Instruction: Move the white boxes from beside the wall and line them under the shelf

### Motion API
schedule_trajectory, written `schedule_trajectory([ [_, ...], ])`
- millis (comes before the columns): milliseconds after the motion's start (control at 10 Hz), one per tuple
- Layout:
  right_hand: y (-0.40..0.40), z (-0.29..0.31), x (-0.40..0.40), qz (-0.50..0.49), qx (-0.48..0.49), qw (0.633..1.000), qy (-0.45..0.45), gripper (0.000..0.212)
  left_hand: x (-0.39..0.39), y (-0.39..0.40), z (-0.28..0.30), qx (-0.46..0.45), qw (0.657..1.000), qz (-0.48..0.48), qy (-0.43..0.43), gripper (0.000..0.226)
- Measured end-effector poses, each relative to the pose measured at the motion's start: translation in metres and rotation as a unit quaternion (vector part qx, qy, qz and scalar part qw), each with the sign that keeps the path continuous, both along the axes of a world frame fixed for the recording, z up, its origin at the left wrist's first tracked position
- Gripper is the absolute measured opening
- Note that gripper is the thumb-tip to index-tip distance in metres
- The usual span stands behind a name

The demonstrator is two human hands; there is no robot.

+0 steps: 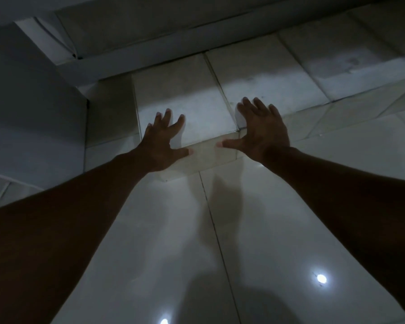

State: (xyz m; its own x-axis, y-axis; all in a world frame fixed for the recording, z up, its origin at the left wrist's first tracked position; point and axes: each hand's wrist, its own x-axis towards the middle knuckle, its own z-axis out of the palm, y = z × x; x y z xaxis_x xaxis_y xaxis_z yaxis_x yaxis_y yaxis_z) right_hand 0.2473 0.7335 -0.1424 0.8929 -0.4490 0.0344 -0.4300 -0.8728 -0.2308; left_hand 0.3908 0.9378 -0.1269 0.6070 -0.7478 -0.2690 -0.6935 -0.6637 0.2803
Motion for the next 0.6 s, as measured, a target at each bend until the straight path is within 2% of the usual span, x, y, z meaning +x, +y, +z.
schedule_trajectory([
  [100,0.001,0.004,0.001,0.0,0.001,1.0,0.011,0.111,-0.002,-0.001,0.004,0.011,1.0,0.002,-0.004,0.089],
  [200,0.009,0.013,-0.004,-0.009,-0.006,1.0,0.028,0.099,-0.016,-0.002,0.015,0.025,1.0,0.008,-0.017,0.086],
  [300,0.027,0.032,-0.023,0.002,-0.013,1.0,0.001,0.076,-0.045,0.001,0.033,-0.005,0.999,0.031,-0.023,0.082],
  [400,0.046,0.07,-0.048,0.024,-0.005,0.998,-0.051,0.056,-0.075,0.009,0.067,-0.1,0.992,0.059,-0.041,0.069],
  [500,0.062,0.122,-0.075,0.03,-0.019,0.995,-0.088,0.047,-0.11,0.015,0.118,-0.157,0.983,0.038,-0.081,0.057],
  [600,0.068,0.174,-0.094,0.046,-0.027,0.99,-0.131,0.046,-0.133,0.013,0.175,-0.158,0.98,0.058,-0.108,0.054],
])
